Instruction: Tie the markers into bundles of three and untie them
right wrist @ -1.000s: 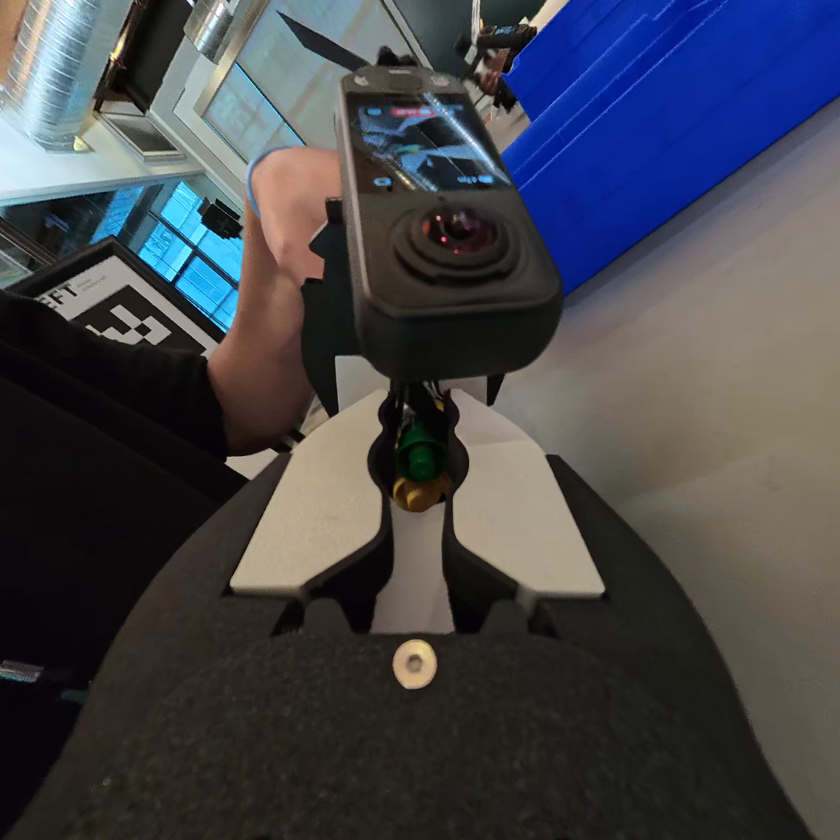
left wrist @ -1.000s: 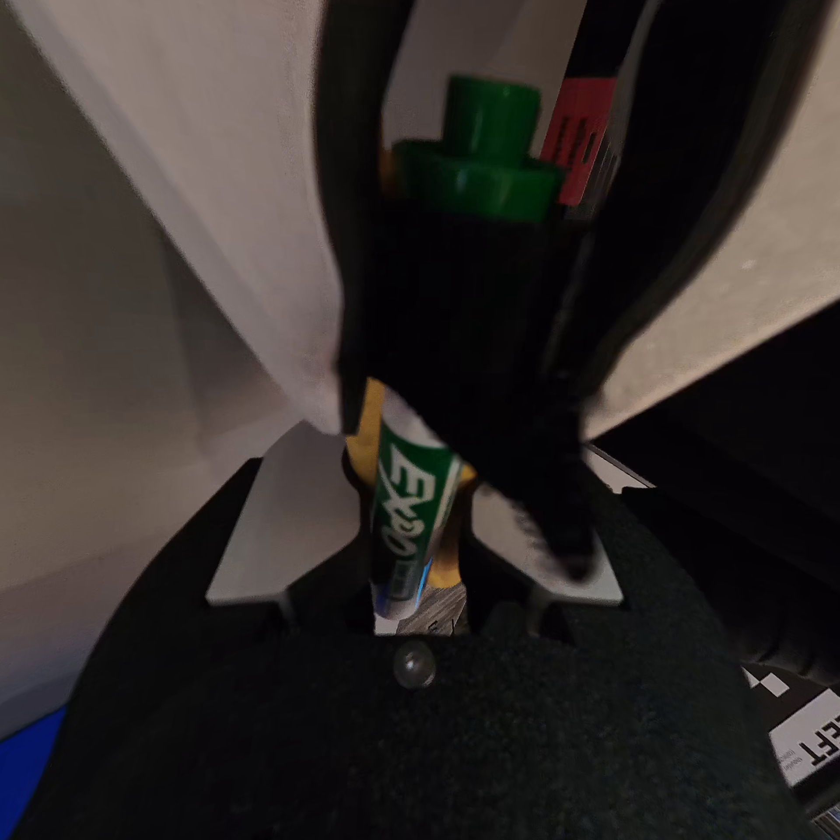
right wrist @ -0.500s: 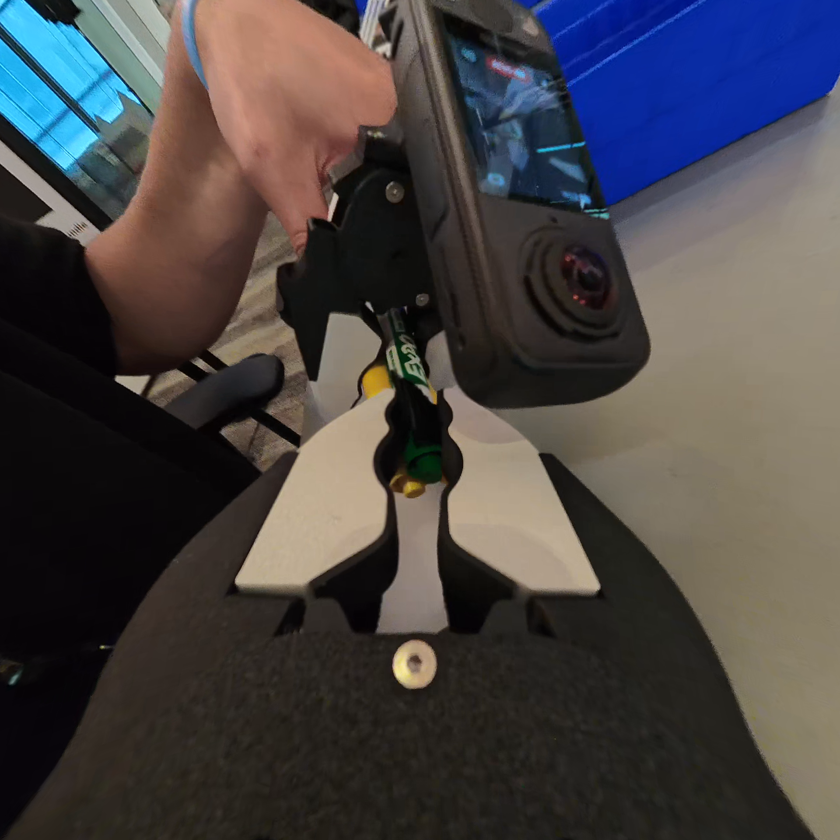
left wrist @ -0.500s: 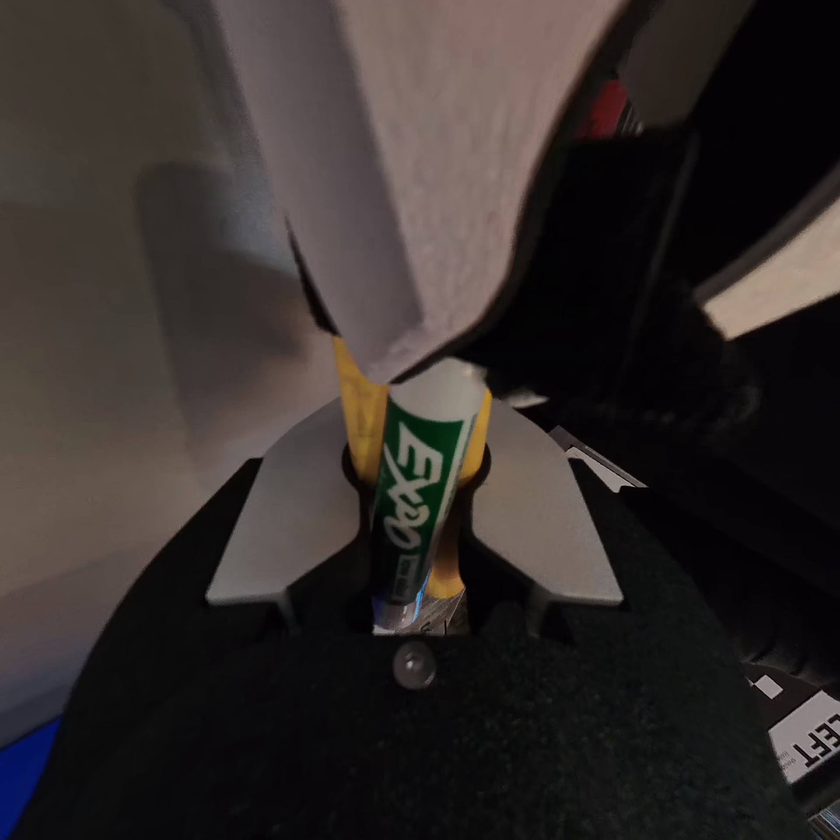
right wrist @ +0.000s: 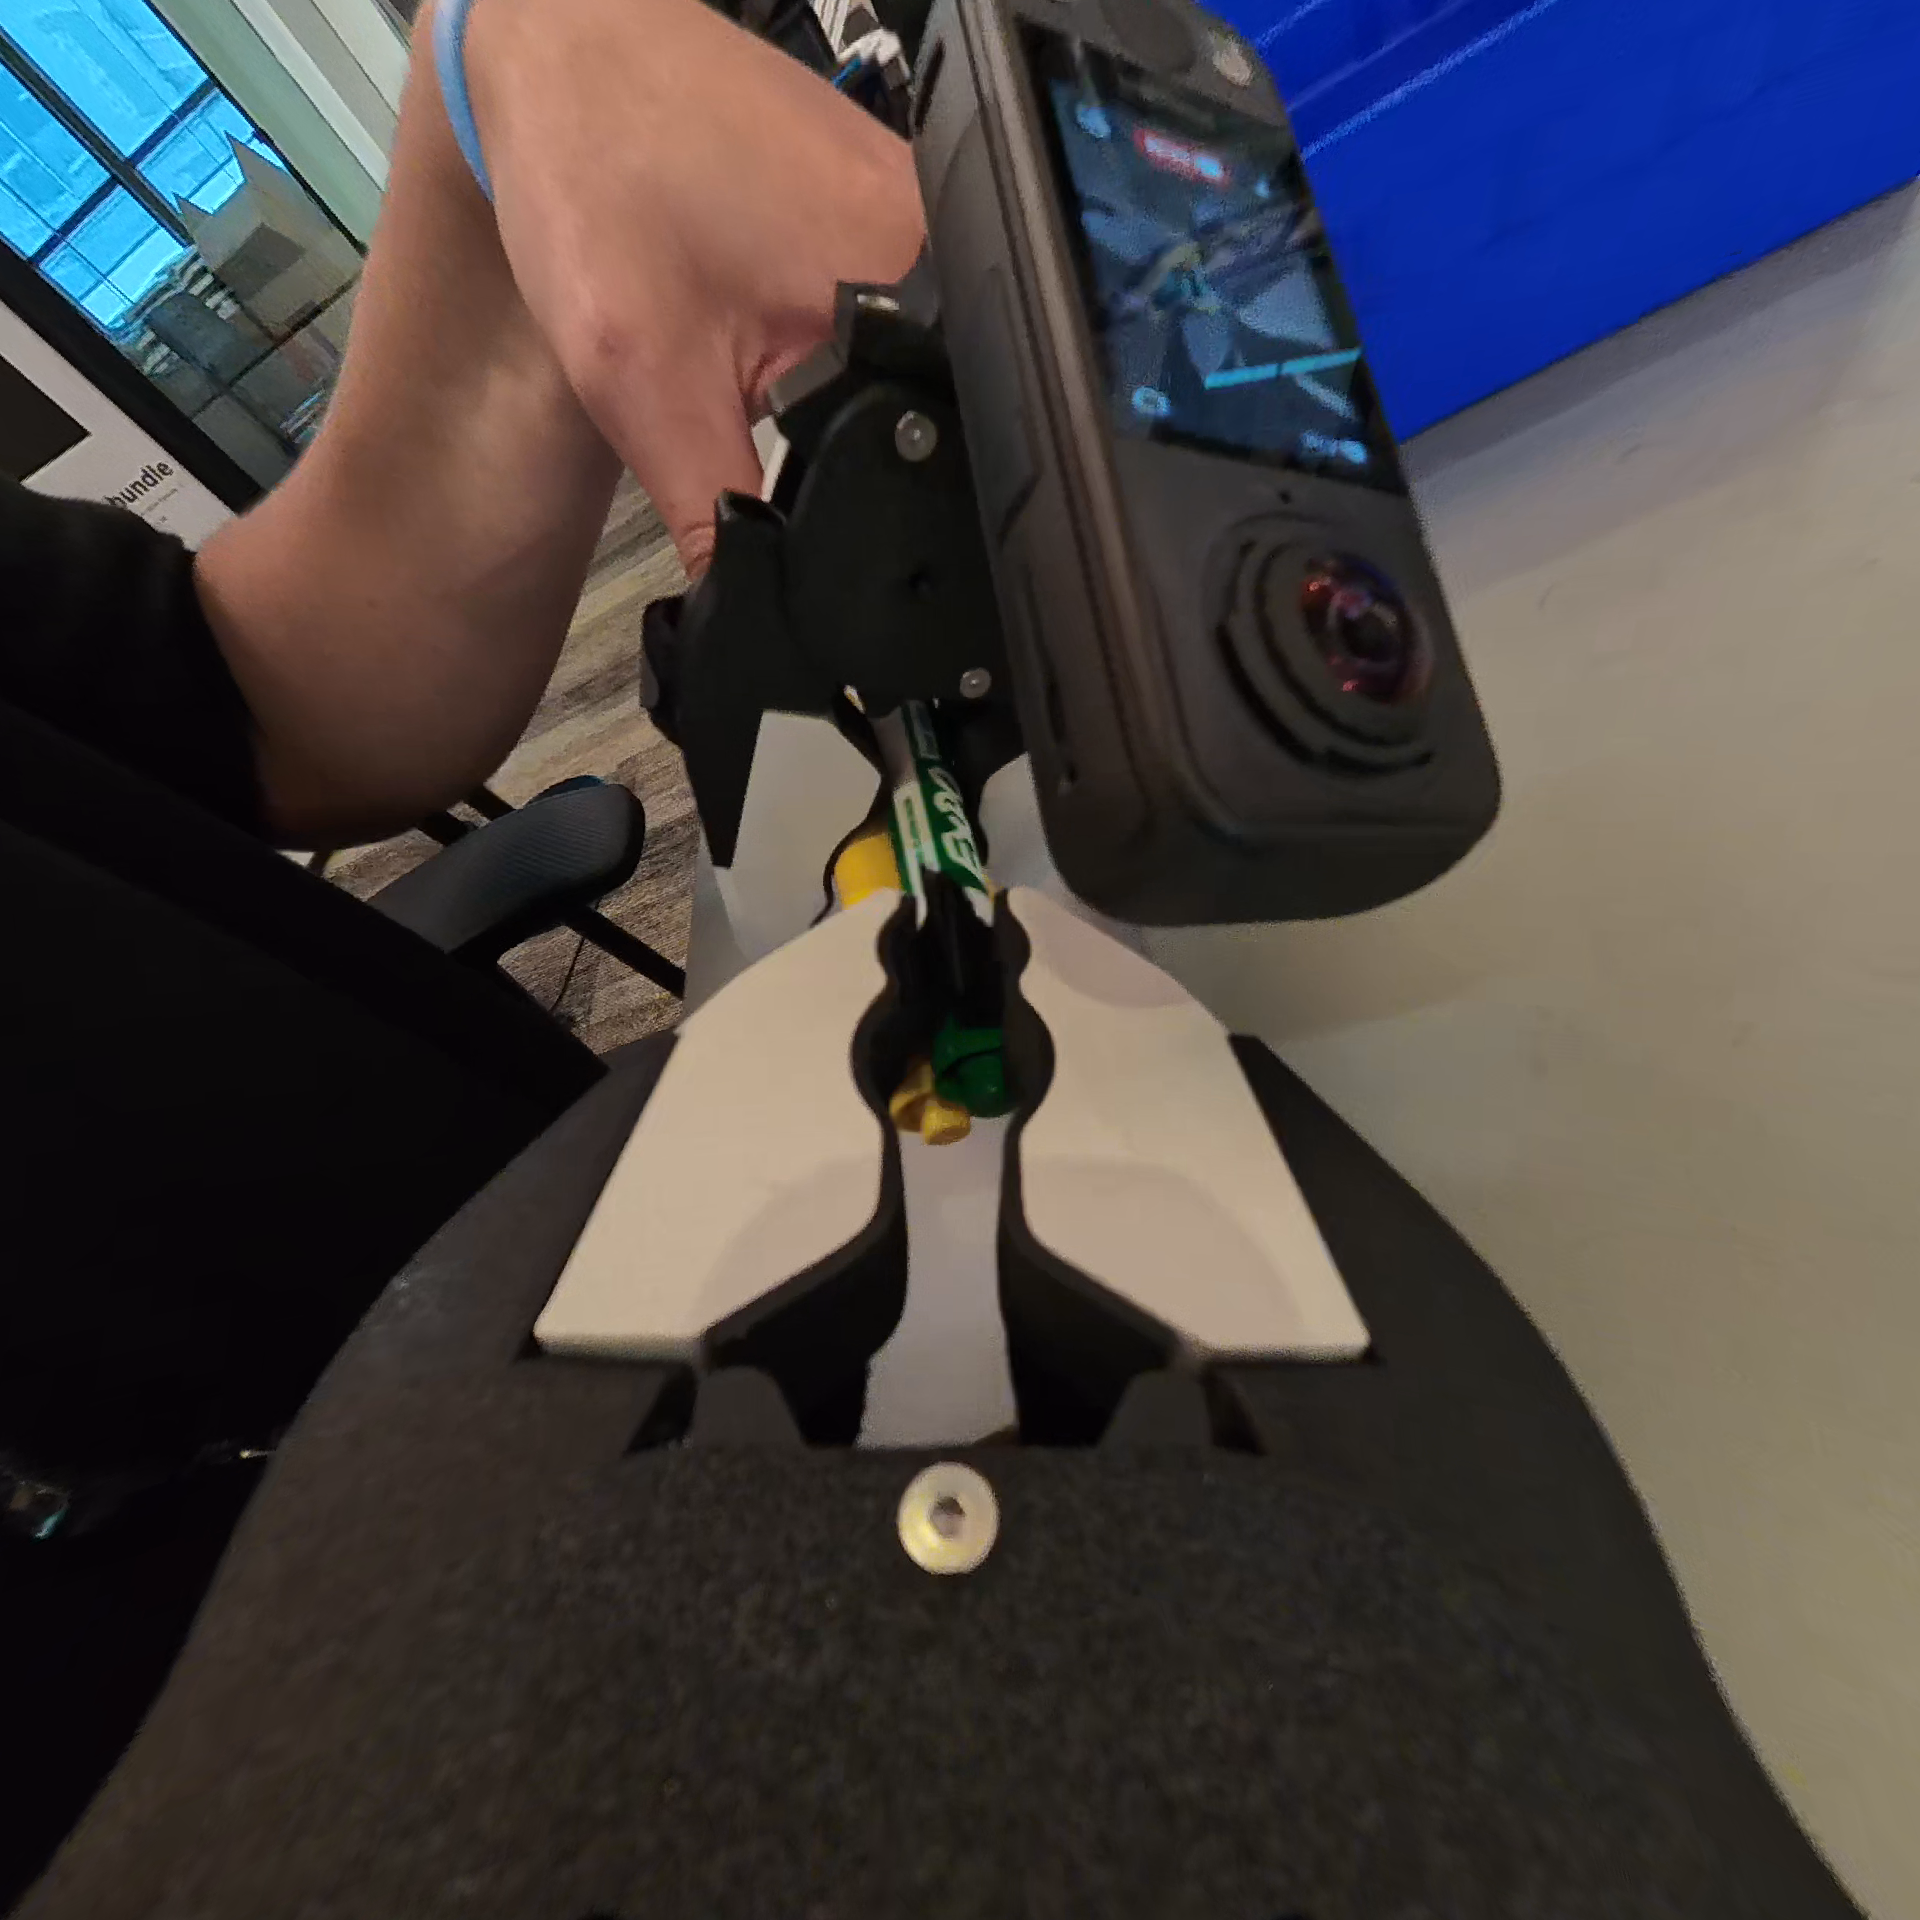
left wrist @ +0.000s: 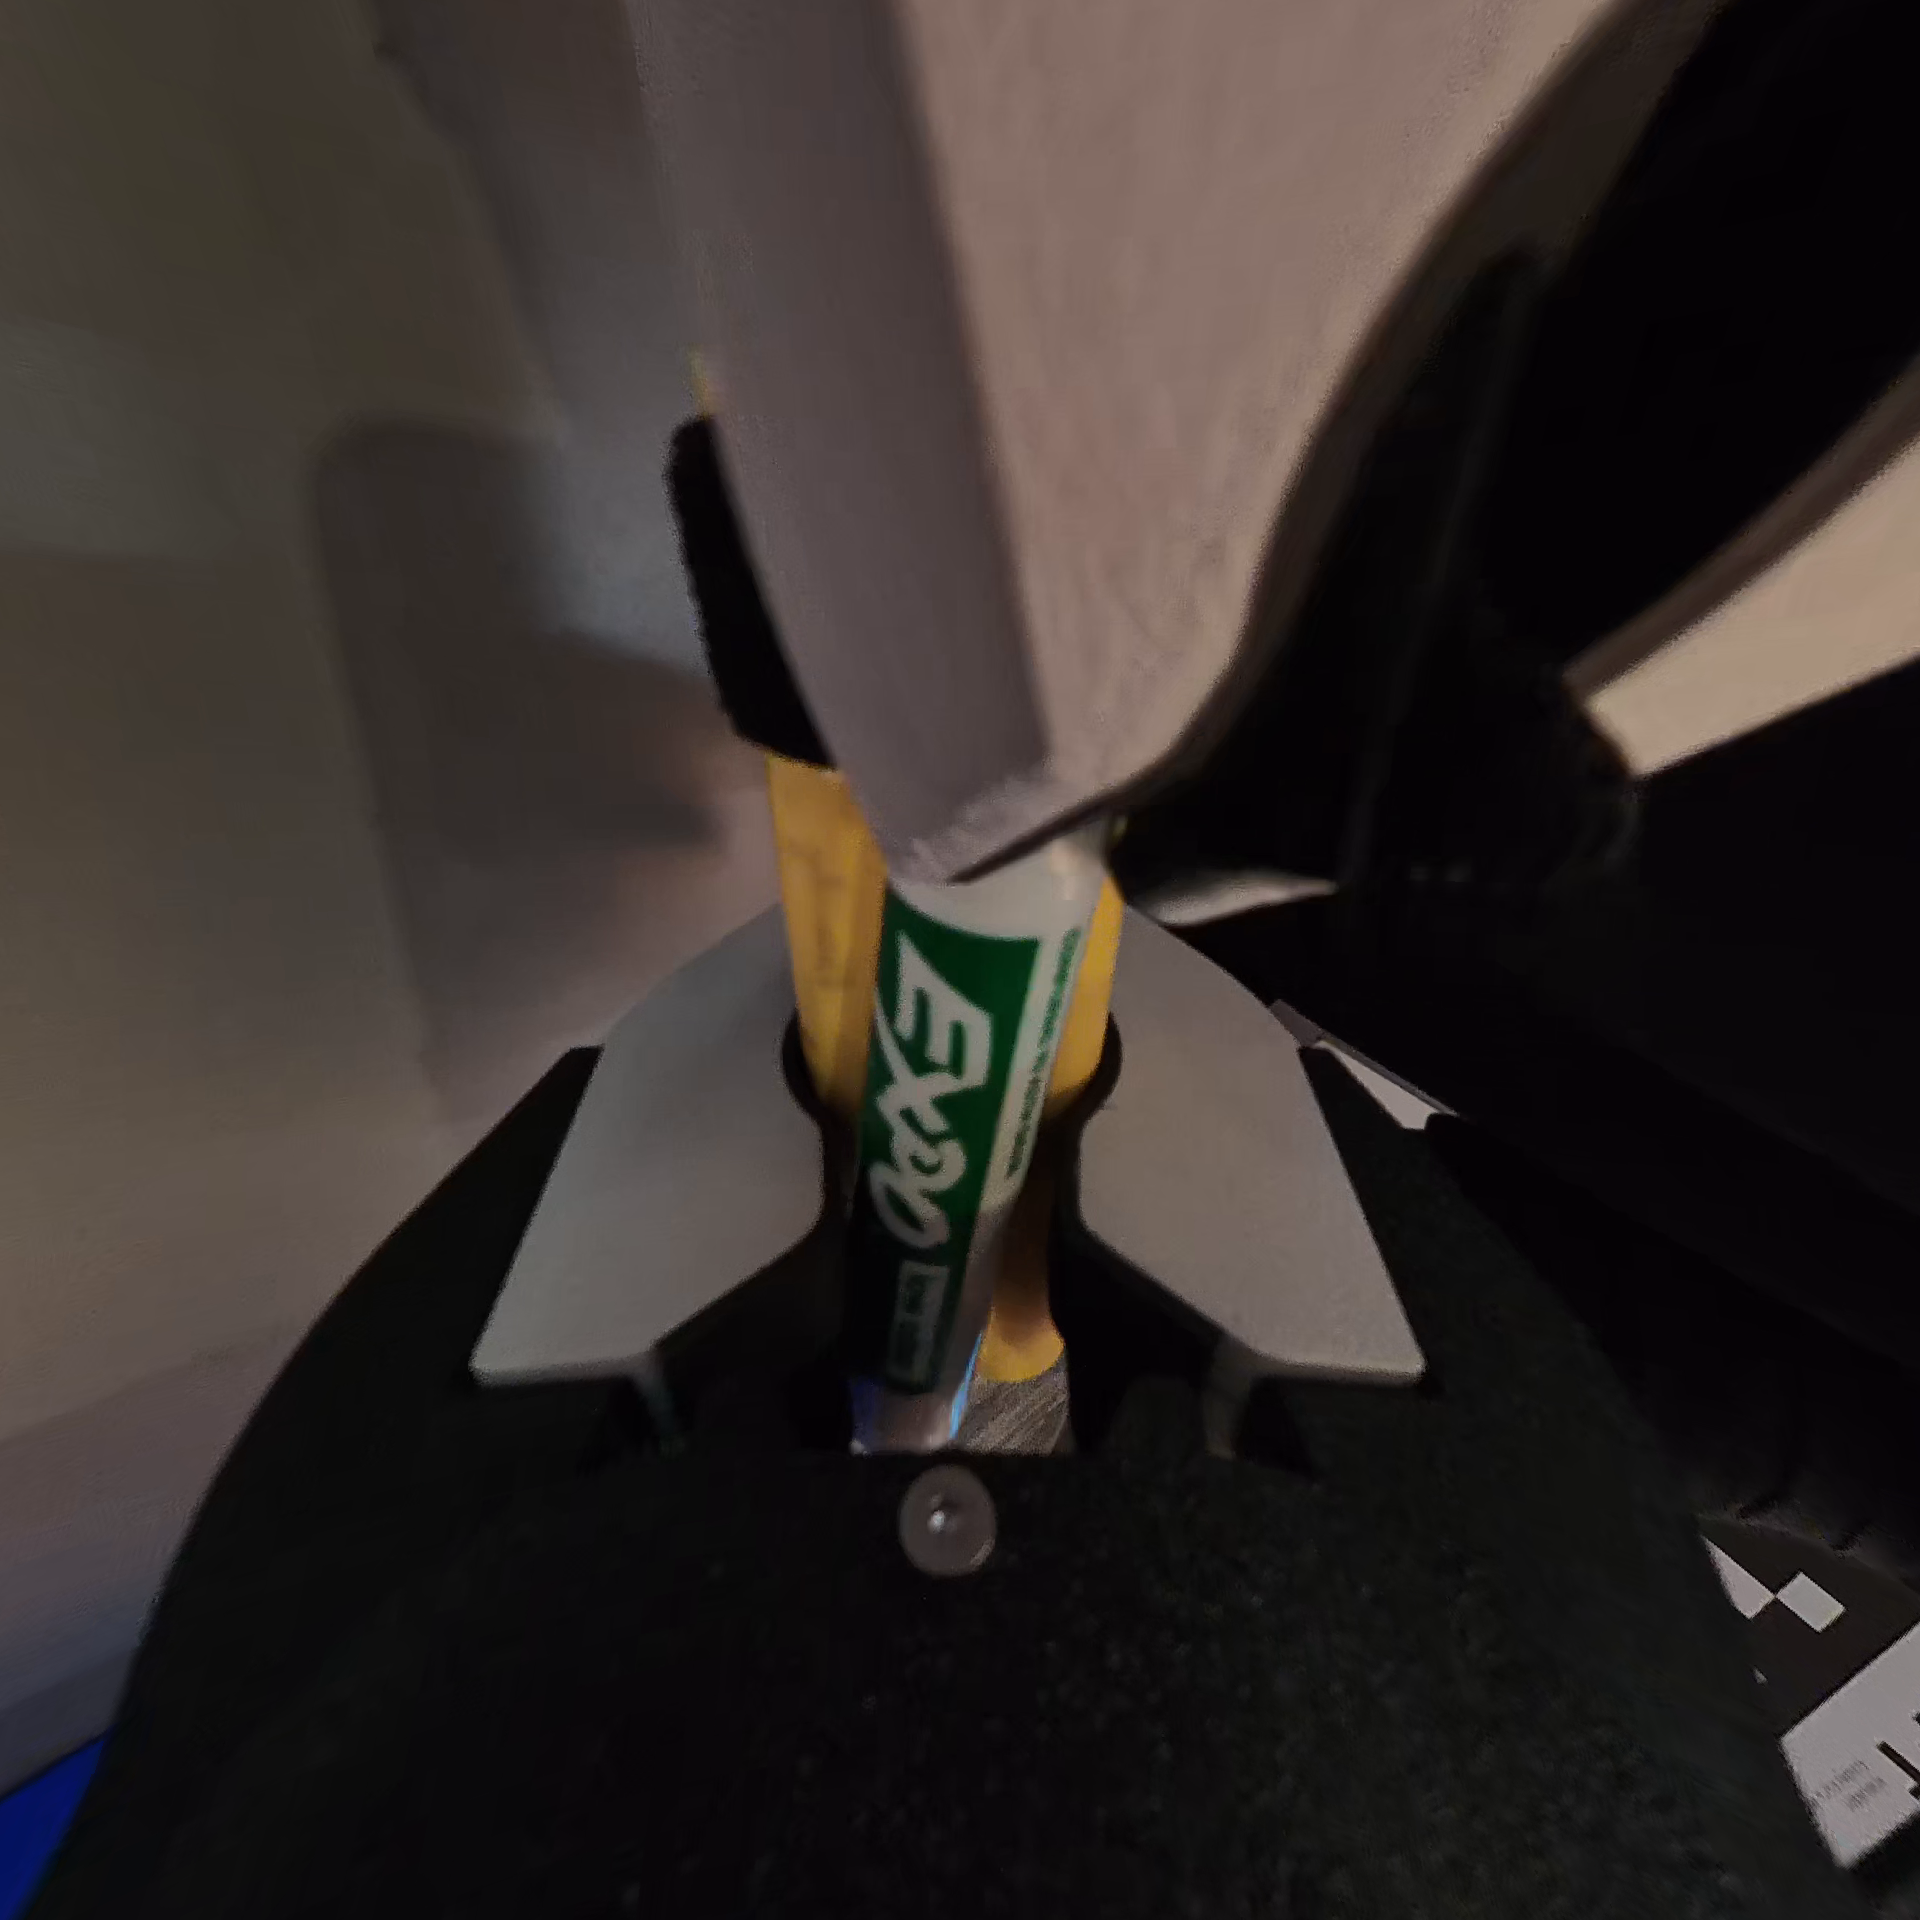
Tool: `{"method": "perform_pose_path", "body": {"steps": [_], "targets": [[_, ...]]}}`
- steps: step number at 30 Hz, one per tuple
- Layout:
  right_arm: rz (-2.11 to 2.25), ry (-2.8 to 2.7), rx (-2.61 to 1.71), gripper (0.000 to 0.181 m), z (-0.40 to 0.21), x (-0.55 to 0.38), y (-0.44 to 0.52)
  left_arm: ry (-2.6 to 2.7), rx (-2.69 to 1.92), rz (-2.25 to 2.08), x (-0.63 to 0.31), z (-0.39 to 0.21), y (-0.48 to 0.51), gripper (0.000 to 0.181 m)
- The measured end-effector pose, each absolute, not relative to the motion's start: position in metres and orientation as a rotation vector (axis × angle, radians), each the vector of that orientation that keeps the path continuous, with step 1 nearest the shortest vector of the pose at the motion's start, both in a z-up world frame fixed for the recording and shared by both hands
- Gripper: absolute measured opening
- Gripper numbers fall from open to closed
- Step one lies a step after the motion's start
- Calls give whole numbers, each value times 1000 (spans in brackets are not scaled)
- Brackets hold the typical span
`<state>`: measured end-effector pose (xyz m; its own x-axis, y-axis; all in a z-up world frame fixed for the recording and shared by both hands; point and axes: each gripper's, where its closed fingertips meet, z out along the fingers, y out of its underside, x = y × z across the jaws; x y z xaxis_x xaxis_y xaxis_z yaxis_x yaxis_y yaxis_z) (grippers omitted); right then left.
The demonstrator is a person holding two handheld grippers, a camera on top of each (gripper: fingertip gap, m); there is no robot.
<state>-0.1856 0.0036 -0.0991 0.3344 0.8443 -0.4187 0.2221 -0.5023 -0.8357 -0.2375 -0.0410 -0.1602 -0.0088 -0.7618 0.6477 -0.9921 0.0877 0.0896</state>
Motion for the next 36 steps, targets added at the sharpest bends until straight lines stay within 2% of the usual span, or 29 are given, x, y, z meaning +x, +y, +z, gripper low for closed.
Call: {"method": "perform_pose_path", "body": {"steps": [2, 8, 15, 22, 28, 31, 36], "targets": [[1123, -953, -1900, 19, -98, -185, 4, -1823, 1745, 557, -237, -159, -38, 41], [1065, -921, -1874, 19, -93, -179, 8, -1820, 1767, 563, -240, -159, -35, 41], [1060, -952, -1881, 8, -91, -178, 6, -1829, 1787, 575, -241, -162, -34, 41], [879, -1064, -1910, 3, -96, -185, 7, -1831, 1796, 558, -242, -164, -35, 41], [1167, -906, -1970, 3, -90, -192, -1, -1833, 1801, 552, -244, -164, -35, 41], [1269, -888, -1938, 10, -89, -197, -10, -1835, 1806, 555, -243, -164, -35, 41], [950, -1075, -1858, 12, -96, -201, -16, -1823, 1818, 553, -242, -166, -33, 41]]}}
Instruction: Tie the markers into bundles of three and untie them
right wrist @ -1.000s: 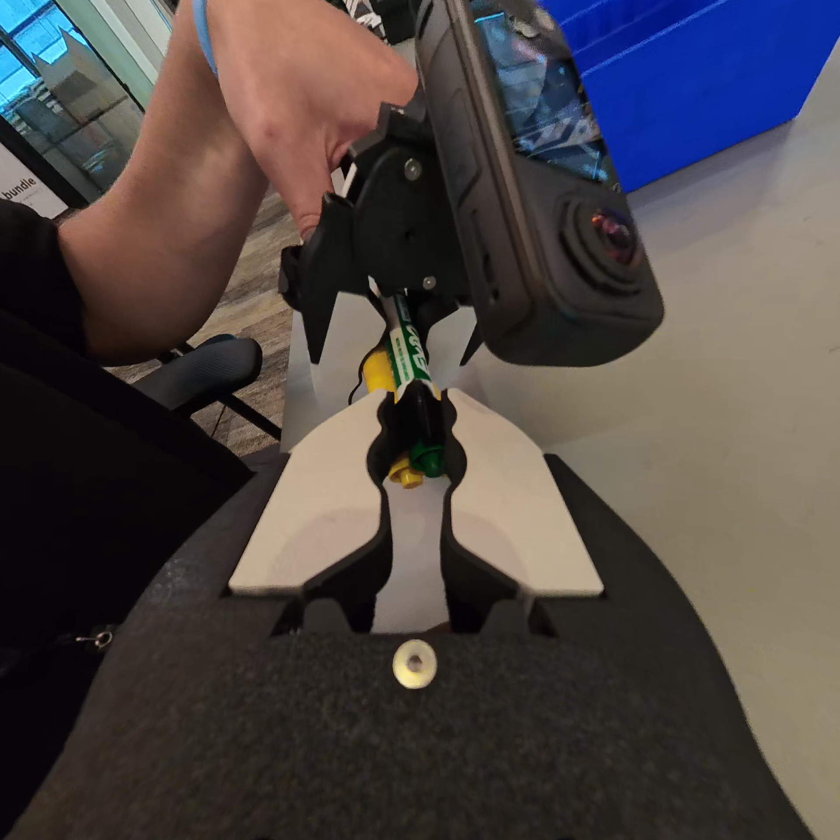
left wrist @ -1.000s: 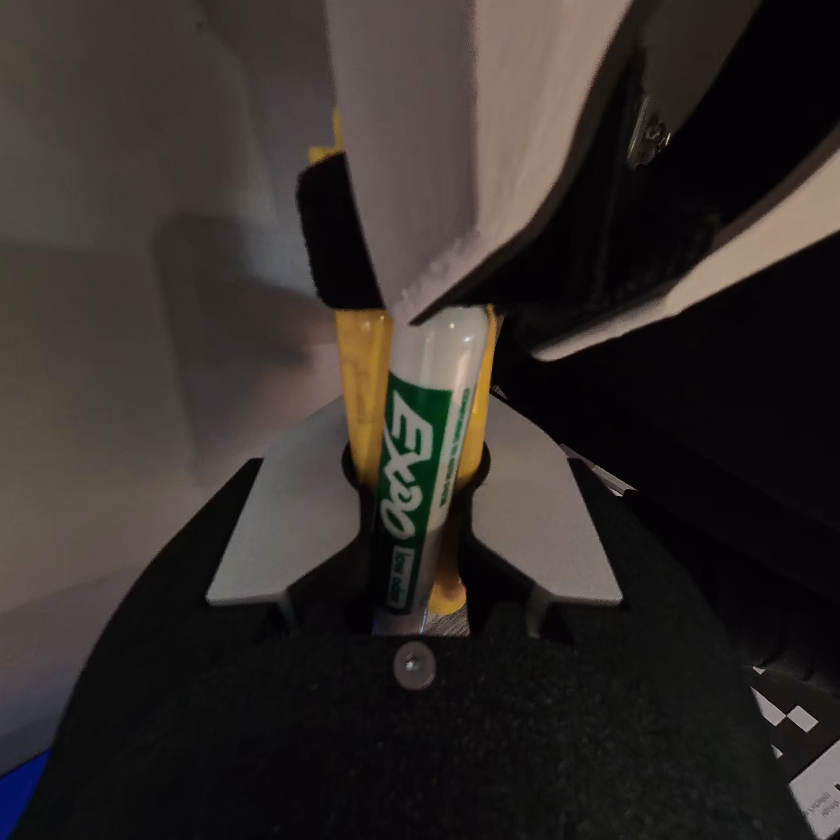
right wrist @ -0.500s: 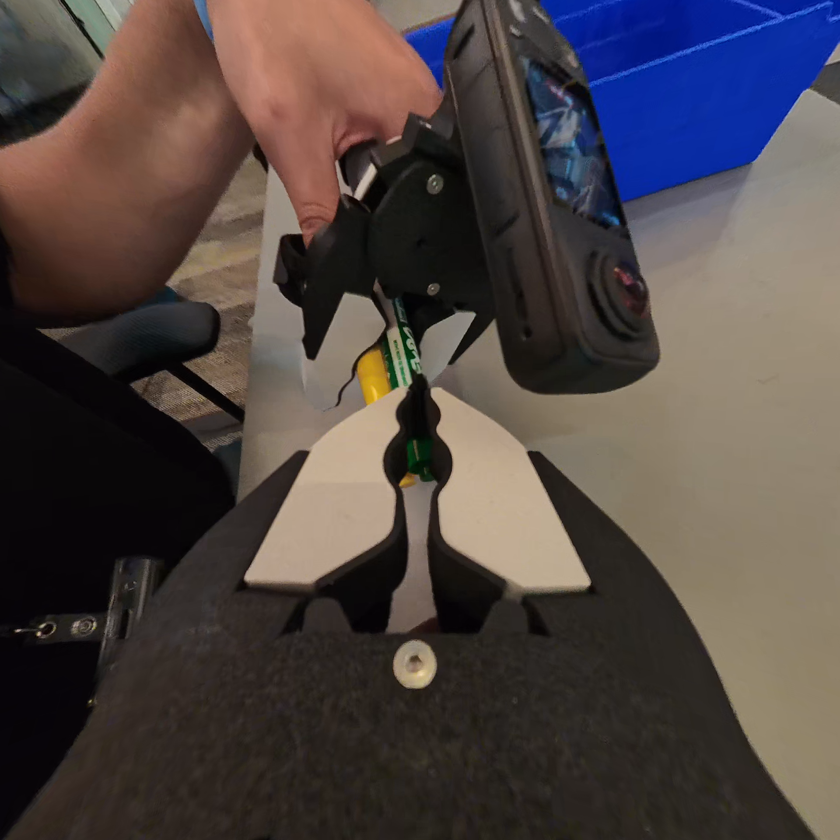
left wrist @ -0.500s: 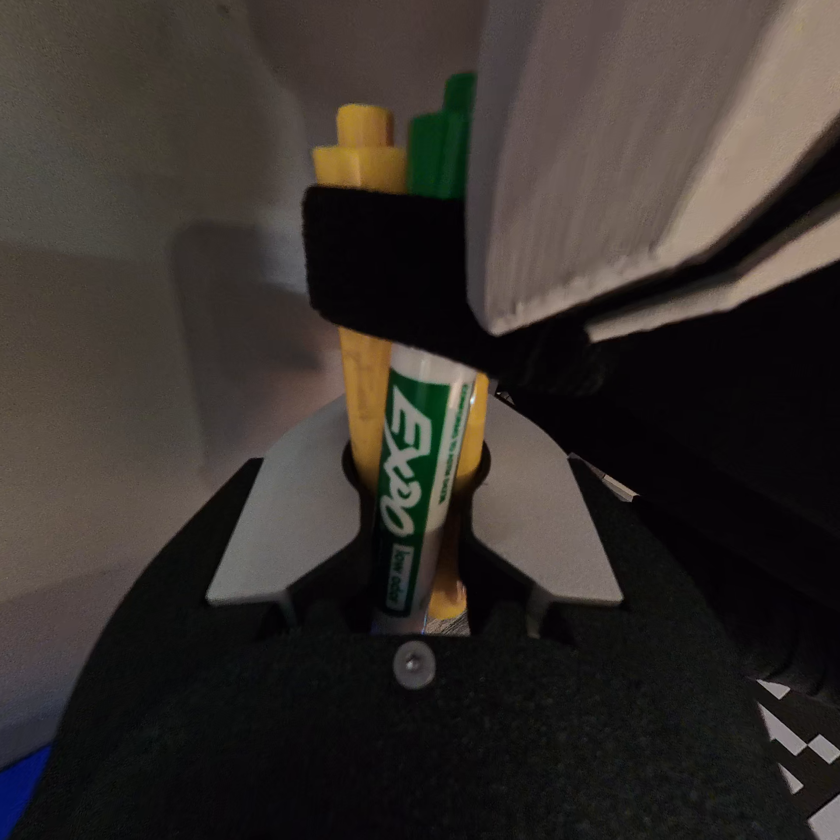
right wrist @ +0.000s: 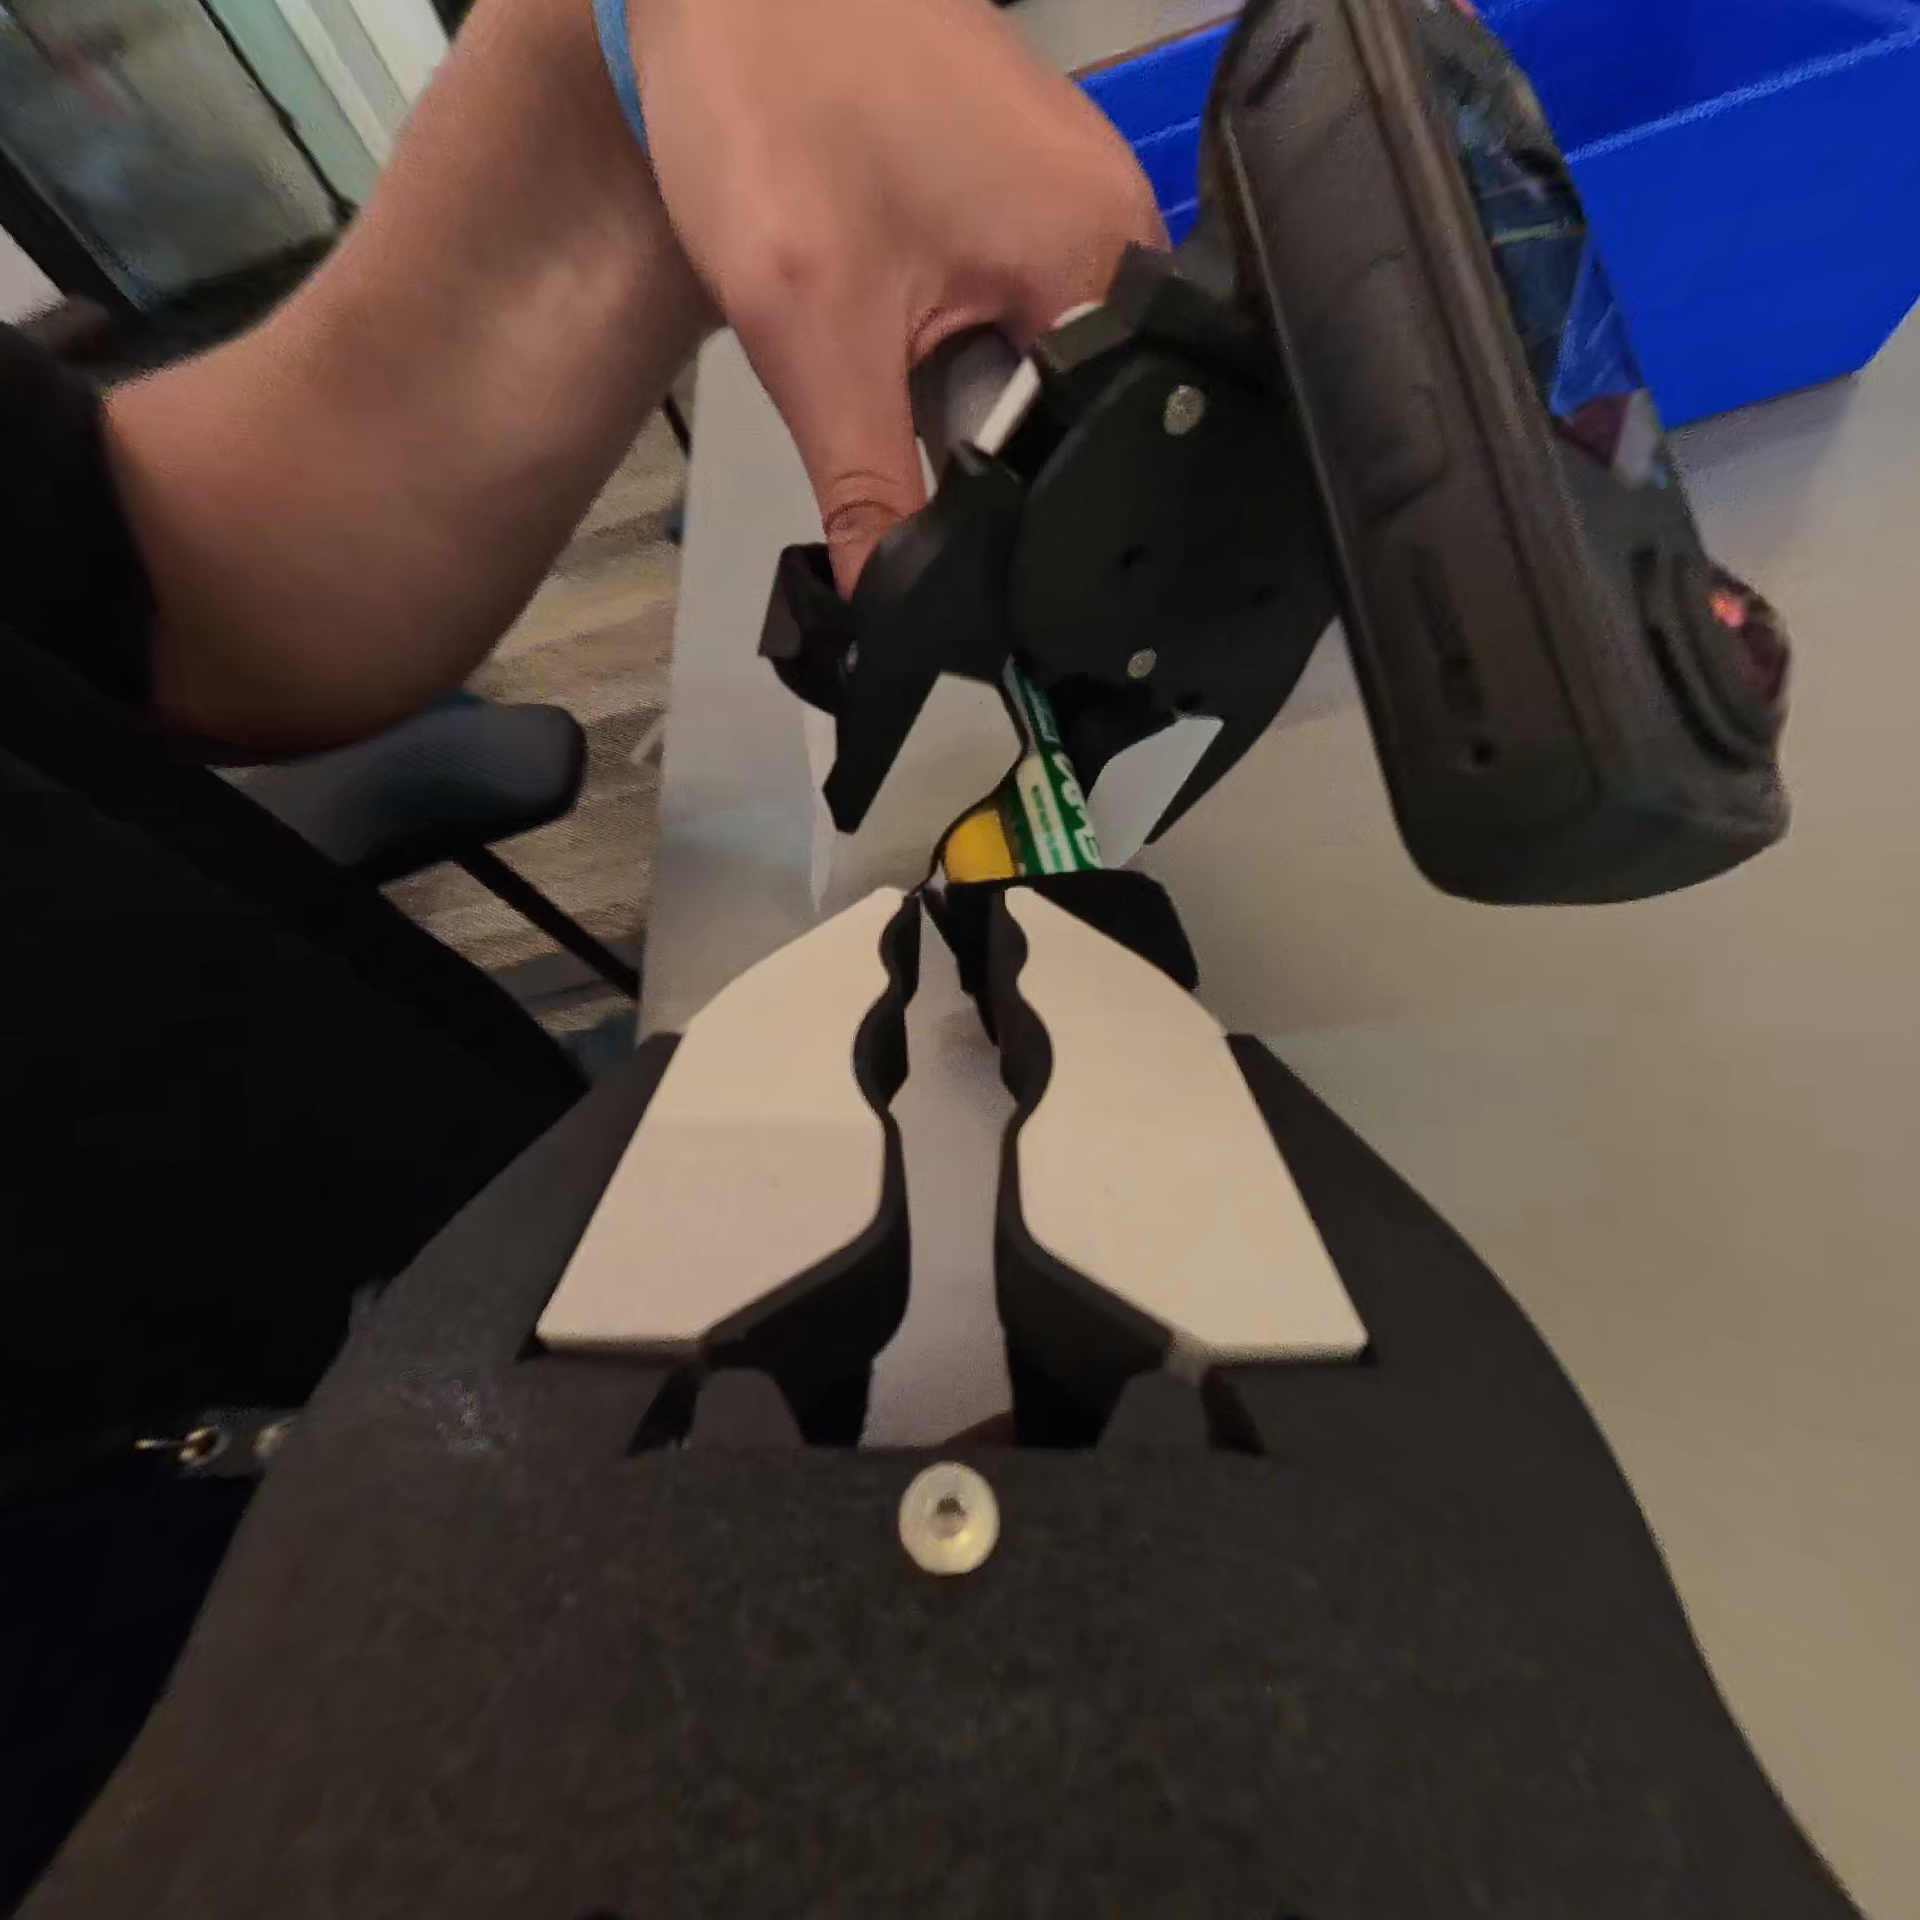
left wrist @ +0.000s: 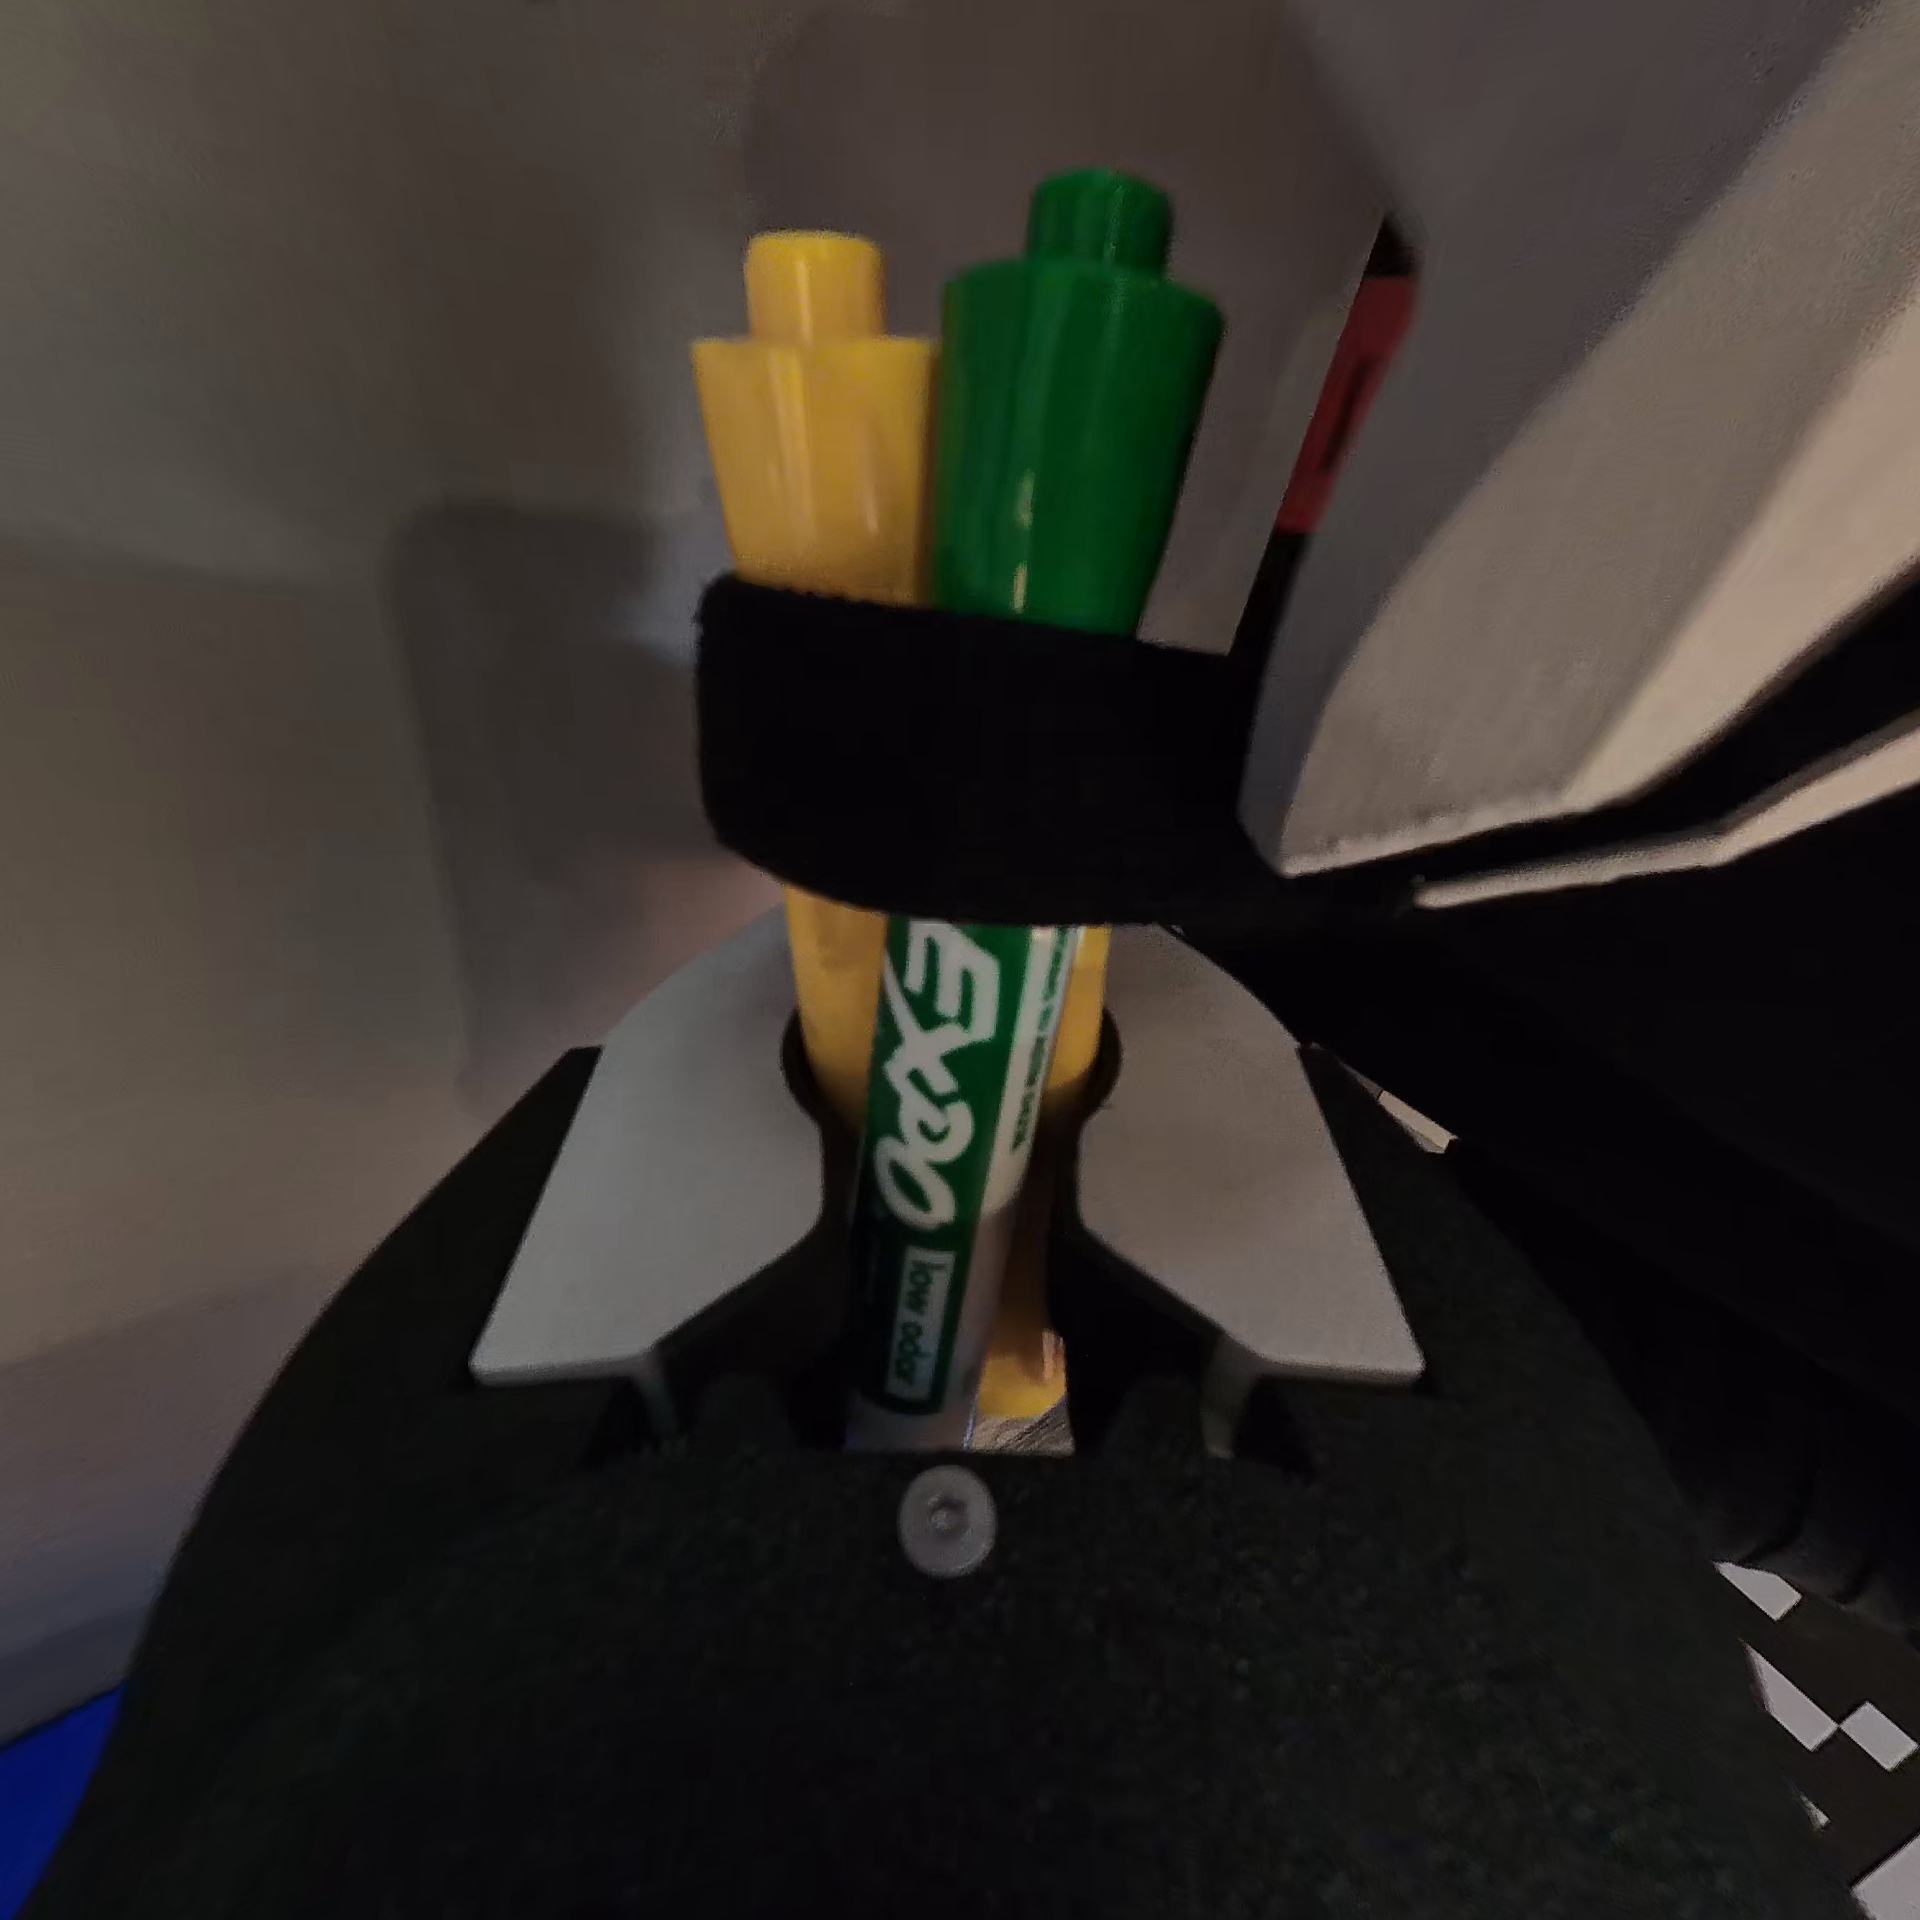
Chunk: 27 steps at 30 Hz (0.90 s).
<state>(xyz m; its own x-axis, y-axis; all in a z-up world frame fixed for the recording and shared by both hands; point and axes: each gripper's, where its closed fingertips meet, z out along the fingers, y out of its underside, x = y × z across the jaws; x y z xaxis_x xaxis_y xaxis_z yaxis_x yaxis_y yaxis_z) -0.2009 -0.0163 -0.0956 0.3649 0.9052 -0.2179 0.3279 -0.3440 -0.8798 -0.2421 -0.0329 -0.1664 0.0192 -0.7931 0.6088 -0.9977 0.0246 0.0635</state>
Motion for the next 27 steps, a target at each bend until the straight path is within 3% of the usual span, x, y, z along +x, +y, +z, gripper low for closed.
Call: {"method": "perform_pose_path", "body": {"steps": [10, 13, 21, 27], "targets": [[583, -1094, -1648, 29, -76, -181, -21, -1808, 1832, 575, -243, -163, -31, 41], [342, -1202, -1539, 19, -82, -190, -26, -1797, 1816, 590, -241, -163, -33, 41], [167, -1370, -1490, 26, -96, -195, -21, -1789, 1807, 594, -238, -162, -39, 41], [95, -1480, -1294, 19, -82, -199, -33, -1780, 1807, 589, -238, -162, -41, 41]]}}
